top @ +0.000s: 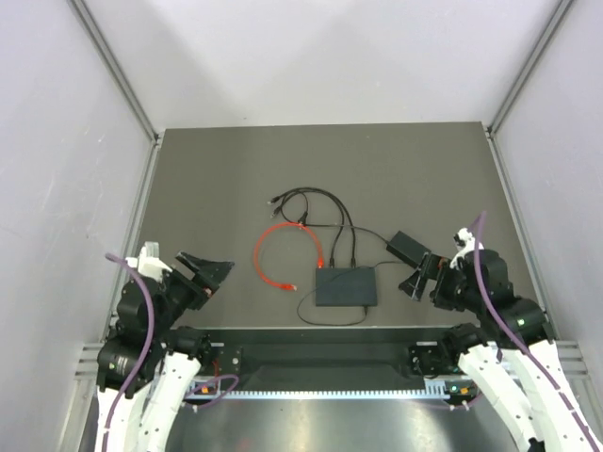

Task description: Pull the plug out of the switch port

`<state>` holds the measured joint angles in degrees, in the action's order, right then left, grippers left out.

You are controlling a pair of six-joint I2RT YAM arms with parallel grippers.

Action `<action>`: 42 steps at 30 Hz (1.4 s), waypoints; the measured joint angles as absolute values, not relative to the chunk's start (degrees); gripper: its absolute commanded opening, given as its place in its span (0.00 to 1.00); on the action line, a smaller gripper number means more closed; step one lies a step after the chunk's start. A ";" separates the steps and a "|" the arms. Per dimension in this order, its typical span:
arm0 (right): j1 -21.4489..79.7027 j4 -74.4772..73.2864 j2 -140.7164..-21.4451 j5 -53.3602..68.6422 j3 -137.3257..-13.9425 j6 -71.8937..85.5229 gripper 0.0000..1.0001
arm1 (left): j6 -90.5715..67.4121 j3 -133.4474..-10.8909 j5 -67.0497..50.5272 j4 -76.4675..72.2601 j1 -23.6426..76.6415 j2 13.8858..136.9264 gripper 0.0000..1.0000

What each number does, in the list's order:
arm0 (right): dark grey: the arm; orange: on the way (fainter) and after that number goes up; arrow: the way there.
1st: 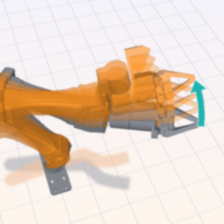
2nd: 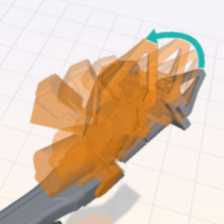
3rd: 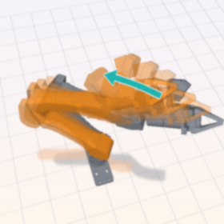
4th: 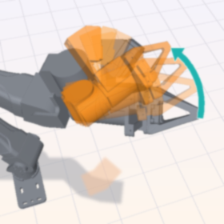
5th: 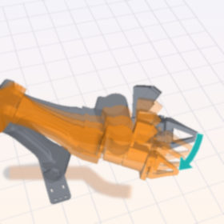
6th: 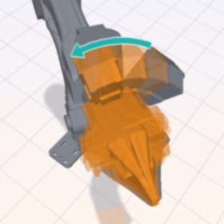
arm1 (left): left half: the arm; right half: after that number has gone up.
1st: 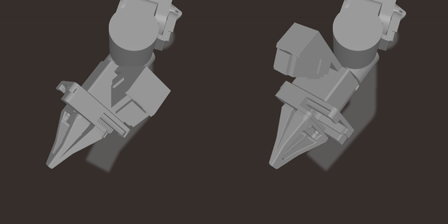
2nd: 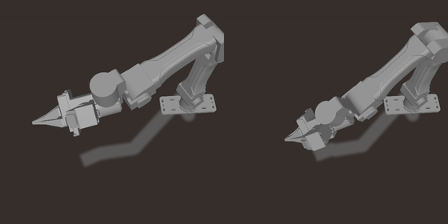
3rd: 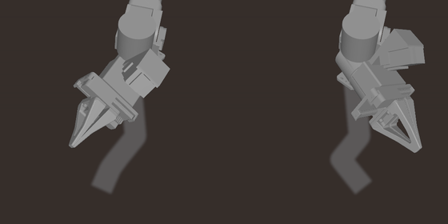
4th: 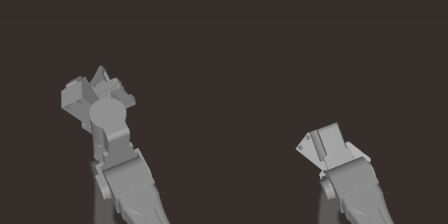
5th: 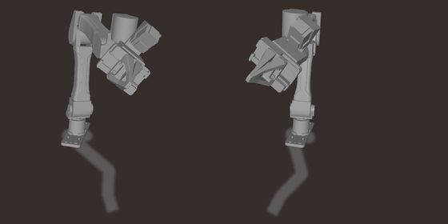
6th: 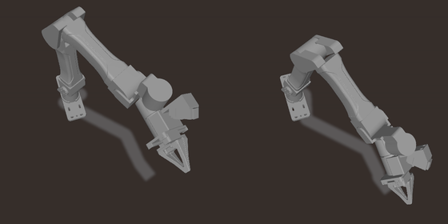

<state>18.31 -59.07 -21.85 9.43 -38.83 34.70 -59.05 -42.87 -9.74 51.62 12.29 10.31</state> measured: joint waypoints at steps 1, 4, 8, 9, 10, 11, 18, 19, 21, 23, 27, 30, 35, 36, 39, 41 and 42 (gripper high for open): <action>18.31 -59.44 -23.22 9.08 -39.00 33.69 1.00 | -58.70 -42.78 -9.85 51.64 12.29 11.09 0.84; 18.28 -59.64 -24.93 8.80 -39.59 31.16 1.00 | -58.06 -42.35 -10.31 51.64 12.29 12.56 0.84; 18.28 -59.61 -24.62 9.47 -39.90 28.99 1.00 | -57.49 -41.45 -11.29 51.64 12.29 12.67 0.84; 18.28 -59.59 -24.47 9.67 -39.88 28.58 1.00 | -57.41 -41.28 -11.49 51.64 12.29 12.67 0.83; 18.28 -59.59 -24.27 9.96 -39.86 28.40 1.00 | -57.25 -41.06 -11.73 51.62 12.29 12.67 0.83; 18.28 -59.57 -24.03 10.22 -39.81 28.14 1.00 | -57.23 -40.86 -11.99 51.62 12.29 12.67 0.84; 18.28 -58.76 -23.57 12.56 -39.75 27.42 1.00 | -55.81 -40.07 -15.84 51.27 12.29 14.94 0.78; 18.28 -58.37 -23.81 13.10 -39.75 27.42 1.00 | -55.46 -40.05 -16.84 50.94 12.29 16.19 0.78; 18.28 -56.51 -25.30 15.00 -39.53 27.44 1.00 | -54.85 -40.05 -18.09 50.46 12.29 18.59 0.77; 18.26 -53.39 -27.29 17.56 -38.46 27.66 1.00 | -54.17 -40.05 -19.07 49.80 12.29 20.73 0.75; 18.48 -47.22 -34.09 22.31 -36.69 28.80 1.00 | -53.43 -40.03 -21.43 46.89 12.29 25.71 0.72; 20.49 -42.72 -39.16 23.24 -36.95 29.61 1.00 | -53.08 -40.03 -22.96 43.29 12.29 30.26 0.72; 28.08 -37.26 -49.45 22.33 -41.45 30.09 1.00 | -53.01 -40.05 -23.44 36.23 13.96 38.65 0.73; 28.88 -36.10 -51.00 22.11 -42.19 30.09 1.00 | -53.01 -40.07 -23.27 35.07 14.76 40.03 0.73; 30.02 -32.77 -55.44 20.67 -43.77 30.02 1.00 | -52.99 -40.49 -21.65 30.76 19.49 45.93 0.71; 30.06 -31.20 -58.08 19.66 -44.12 29.98 0.98 | -53.08 -41.10 -20.88 27.64 22.06 50.59 0.62; 30.09 -30.50 -60.03 19.18 -44.25 29.93 0.94 | -52.99 -41.21 -20.97 25.15 22.92 53.23 0.59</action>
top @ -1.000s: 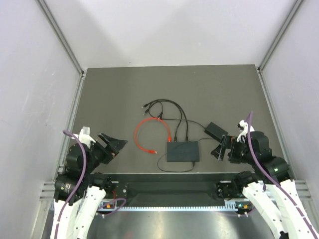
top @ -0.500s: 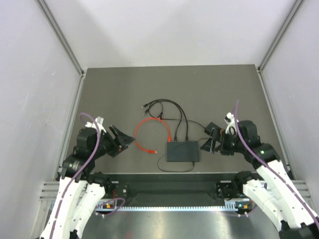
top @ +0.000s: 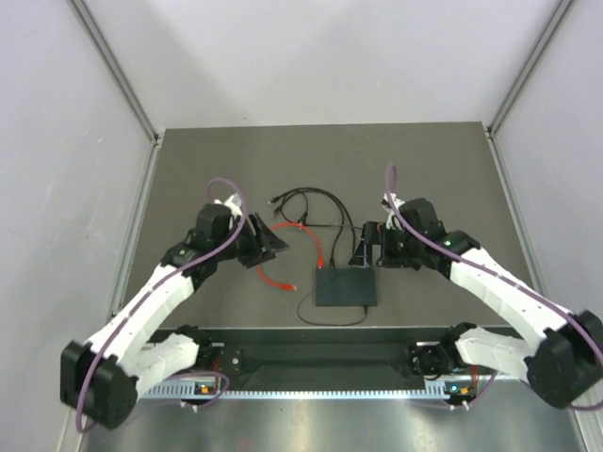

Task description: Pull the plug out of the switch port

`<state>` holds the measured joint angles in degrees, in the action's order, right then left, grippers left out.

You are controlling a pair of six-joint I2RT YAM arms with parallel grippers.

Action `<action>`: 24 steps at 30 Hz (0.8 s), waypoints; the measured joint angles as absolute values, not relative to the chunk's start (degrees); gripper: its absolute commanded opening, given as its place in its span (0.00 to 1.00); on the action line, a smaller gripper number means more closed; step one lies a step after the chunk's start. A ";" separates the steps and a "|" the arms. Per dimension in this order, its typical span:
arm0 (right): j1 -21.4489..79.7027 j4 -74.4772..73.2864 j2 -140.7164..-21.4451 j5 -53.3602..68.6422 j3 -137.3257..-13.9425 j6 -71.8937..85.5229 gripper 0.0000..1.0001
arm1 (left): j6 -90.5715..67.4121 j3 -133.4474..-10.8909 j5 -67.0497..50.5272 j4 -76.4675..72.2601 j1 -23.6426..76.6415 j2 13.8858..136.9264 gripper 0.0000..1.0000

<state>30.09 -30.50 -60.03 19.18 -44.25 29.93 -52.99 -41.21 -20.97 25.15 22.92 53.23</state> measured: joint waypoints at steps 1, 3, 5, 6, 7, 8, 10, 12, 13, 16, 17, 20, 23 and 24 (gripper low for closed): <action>30.11 -29.80 -61.56 19.03 -44.31 29.91 0.93 | -53.06 -41.25 -21.10 22.96 23.42 55.35 0.58; 30.13 -28.05 -64.64 18.98 -44.34 30.02 0.90 | -52.99 -41.36 -21.91 18.55 23.79 60.25 0.57; 30.15 -25.87 -67.44 19.86 -44.34 30.46 0.86 | -53.04 -42.22 -22.96 15.79 23.86 65.08 0.56; 30.15 -24.84 -68.66 20.53 -44.34 30.70 0.83 | -53.17 -43.35 -23.51 15.62 23.90 67.75 0.56; 30.15 -23.86 -69.97 21.39 -44.38 31.16 0.81 | -53.43 -45.15 -24.03 15.64 23.94 70.78 0.55; 30.13 -23.05 -71.37 22.46 -44.45 31.68 0.80 | -53.71 -46.78 -24.45 16.03 24.03 73.08 0.55; 30.09 -23.09 -73.78 24.38 -45.30 32.75 0.78 | -54.19 -50.85 -24.99 17.19 24.40 77.10 0.55; 30.06 -24.40 -75.77 25.74 -47.66 33.65 0.76 | -54.96 -55.59 -25.71 19.70 25.28 80.25 0.57; 29.95 -25.23 -76.40 26.24 -49.28 33.87 0.75 | -55.22 -58.35 -26.33 20.71 26.04 81.73 0.57; 29.65 -28.08 -77.45 27.07 -55.20 34.22 0.68 | -55.53 -65.80 -29.76 23.99 28.40 86.26 0.49; 29.45 -28.95 -77.71 27.29 -56.90 34.30 0.67 | -55.31 -68.27 -31.05 25.04 29.23 88.18 0.49; 29.04 -31.14 -77.52 27.51 -59.70 33.71 0.66 | -53.52 -73.76 -33.87 28.58 31.86 93.95 0.49; 28.80 -34.37 -76.82 26.87 -58.63 32.47 0.61 | -51.18 -76.97 -34.92 32.38 34.30 99.39 0.47; 28.67 -35.27 -76.16 26.59 -57.25 32.03 0.59 | -50.74 -77.52 -35.29 33.30 34.85 100.77 0.45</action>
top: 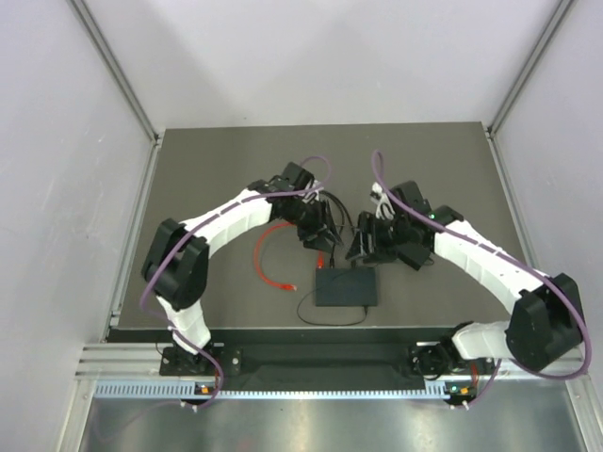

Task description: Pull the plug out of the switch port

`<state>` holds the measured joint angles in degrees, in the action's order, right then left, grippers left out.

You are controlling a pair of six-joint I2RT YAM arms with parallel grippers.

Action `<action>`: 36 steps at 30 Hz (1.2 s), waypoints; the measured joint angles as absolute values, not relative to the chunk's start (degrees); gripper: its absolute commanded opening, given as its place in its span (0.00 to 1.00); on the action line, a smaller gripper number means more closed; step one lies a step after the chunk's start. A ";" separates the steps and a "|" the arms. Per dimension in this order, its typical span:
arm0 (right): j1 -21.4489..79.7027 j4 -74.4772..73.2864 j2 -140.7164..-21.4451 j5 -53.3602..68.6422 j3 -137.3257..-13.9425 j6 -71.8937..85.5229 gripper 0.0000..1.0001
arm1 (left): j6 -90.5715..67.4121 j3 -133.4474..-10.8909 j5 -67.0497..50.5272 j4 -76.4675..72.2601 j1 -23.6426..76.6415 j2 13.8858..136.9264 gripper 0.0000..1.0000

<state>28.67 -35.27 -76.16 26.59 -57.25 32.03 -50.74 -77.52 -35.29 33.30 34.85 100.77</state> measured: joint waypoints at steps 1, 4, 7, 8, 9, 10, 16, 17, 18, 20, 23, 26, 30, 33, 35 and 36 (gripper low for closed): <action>28.51 -36.34 -75.18 26.20 -55.29 31.75 0.59 | -50.28 -78.06 -35.79 34.37 35.44 102.30 0.43; 28.23 -39.22 -70.98 25.02 -48.80 31.33 0.59 | -49.04 -79.02 -36.36 36.64 36.51 105.51 0.42; 28.21 -42.02 -66.35 23.97 -44.34 31.05 0.54 | -47.99 -79.75 -36.27 38.46 37.30 107.37 0.36; 28.21 -42.94 -64.93 23.59 -43.38 31.05 0.54 | -47.79 -80.05 -36.16 38.92 37.54 107.85 0.36; 28.21 -43.72 -63.46 23.16 -42.44 31.05 0.54 | -47.40 -80.51 -36.03 39.53 37.78 108.33 0.36; 28.21 -44.14 -62.33 22.90 -41.80 31.07 0.53 | -47.03 -80.95 -35.73 40.07 38.04 108.84 0.35; 28.21 -44.62 -56.55 21.30 -36.58 31.77 0.47 | -44.31 -84.49 -33.08 44.12 38.76 113.30 0.29; 28.21 -44.69 -56.45 21.08 -36.14 31.90 0.47 | -43.70 -85.25 -32.64 44.95 38.79 114.10 0.28; 28.21 -44.88 -56.47 20.84 -35.97 32.16 0.47 | -42.98 -85.97 -32.01 45.56 38.79 114.87 0.27; 28.21 -45.04 -56.47 19.79 -36.29 32.69 0.46 | -41.71 -86.87 -31.38 46.72 38.76 115.61 0.24; 28.21 -45.36 -57.47 17.32 -39.13 33.08 0.44 | -39.40 -88.49 -30.57 48.93 38.72 116.16 0.20; 28.18 -45.45 -63.22 14.79 -46.54 32.99 0.42 | -37.34 -89.76 -30.24 50.26 38.72 116.88 0.20; 27.94 -44.84 -72.77 13.30 -56.18 31.90 0.43 | -33.95 -89.82 -28.42 52.62 38.72 117.64 0.20; 27.83 -43.81 -78.81 13.17 -61.25 30.04 0.43 | -30.98 -89.86 -27.05 54.57 38.68 117.93 0.19; 27.46 -43.29 -81.95 13.56 -63.22 28.93 0.40 | -29.47 -89.97 -26.96 55.33 38.52 117.93 0.19; 27.20 -42.96 -82.94 13.61 -63.64 28.53 0.40 | -28.71 -90.17 -27.05 55.75 38.41 117.93 0.19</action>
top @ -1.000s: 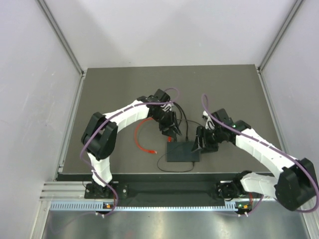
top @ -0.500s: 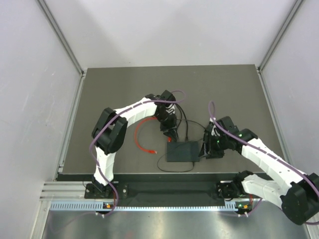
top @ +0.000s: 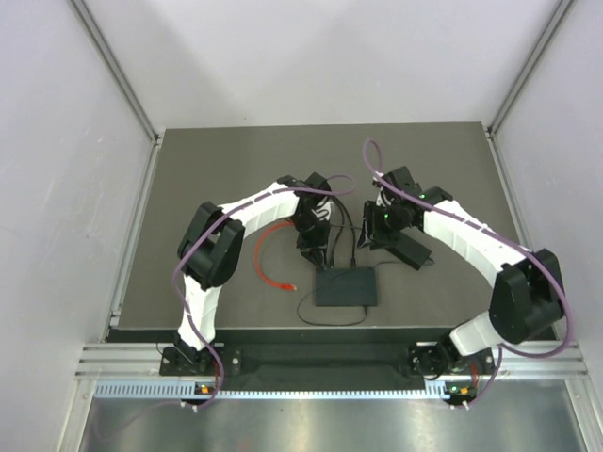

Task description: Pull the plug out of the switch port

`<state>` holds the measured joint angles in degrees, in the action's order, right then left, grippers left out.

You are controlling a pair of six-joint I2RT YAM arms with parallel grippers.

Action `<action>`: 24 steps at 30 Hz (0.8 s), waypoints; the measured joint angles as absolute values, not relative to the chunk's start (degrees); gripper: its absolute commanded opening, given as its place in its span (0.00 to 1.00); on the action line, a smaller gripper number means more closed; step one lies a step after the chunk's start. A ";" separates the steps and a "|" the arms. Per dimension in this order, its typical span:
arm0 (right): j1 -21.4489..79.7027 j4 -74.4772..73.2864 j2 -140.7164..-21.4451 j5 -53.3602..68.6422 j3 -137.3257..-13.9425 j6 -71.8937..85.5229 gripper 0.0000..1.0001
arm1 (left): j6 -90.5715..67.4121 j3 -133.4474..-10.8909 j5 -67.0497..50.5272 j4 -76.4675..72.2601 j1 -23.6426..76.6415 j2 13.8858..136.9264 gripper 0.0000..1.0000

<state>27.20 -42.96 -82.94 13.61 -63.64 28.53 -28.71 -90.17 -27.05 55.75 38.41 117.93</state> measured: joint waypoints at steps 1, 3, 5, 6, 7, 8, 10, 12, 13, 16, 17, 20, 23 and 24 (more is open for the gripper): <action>26.85 -42.74 -83.99 13.74 -64.03 28.12 0.40 | -28.16 -90.32 -27.14 56.01 38.33 117.93 0.19; 26.00 -42.87 -85.17 14.28 -64.18 27.31 0.40 | -26.96 -90.78 -27.55 56.42 38.20 117.93 0.18; 25.41 -42.59 -85.21 15.68 -64.03 26.50 0.40 | -26.33 -91.11 -27.68 56.71 38.15 118.10 0.17; 25.28 -42.09 -85.17 16.40 -63.70 26.13 0.40 | -25.96 -91.26 -27.81 56.77 38.11 118.41 0.16; 25.19 -41.30 -85.17 17.37 -63.00 25.67 0.40 | -25.65 -91.31 -27.90 56.77 38.09 118.76 0.16; 25.10 -40.34 -85.17 18.50 -62.06 25.26 0.40 | -25.50 -91.31 -27.97 56.86 38.09 119.22 0.16; 24.99 -39.22 -85.34 20.18 -60.31 24.40 0.40 | -25.34 -91.29 -28.10 57.04 38.09 120.07 0.15; 24.53 -38.50 -86.28 22.06 -59.51 23.51 0.33 | -25.32 -91.15 -28.34 57.04 38.09 120.55 0.15; 24.27 -38.06 -86.89 22.72 -59.48 23.11 0.31 | -25.34 -90.96 -28.49 57.06 38.09 120.55 0.16; 22.11 -35.38 -89.62 25.63 -59.18 22.04 0.32 | -25.32 -90.67 -28.88 57.08 38.09 120.55 0.16; 21.28 -34.48 -90.50 26.55 -59.13 21.74 0.33 | -25.34 -90.52 -28.93 57.19 38.09 120.55 0.16; 19.42 -31.97 -92.75 29.21 -58.94 20.47 0.36 | -25.34 -90.30 -28.91 57.21 38.09 120.55 0.15; 18.35 -30.52 -94.76 32.08 -58.87 18.94 0.38 | -25.32 -90.30 -28.84 57.28 38.09 120.57 0.14; 18.04 -29.89 -95.57 33.39 -58.85 18.31 0.38 | -25.32 -90.30 -28.77 57.28 38.09 120.64 0.14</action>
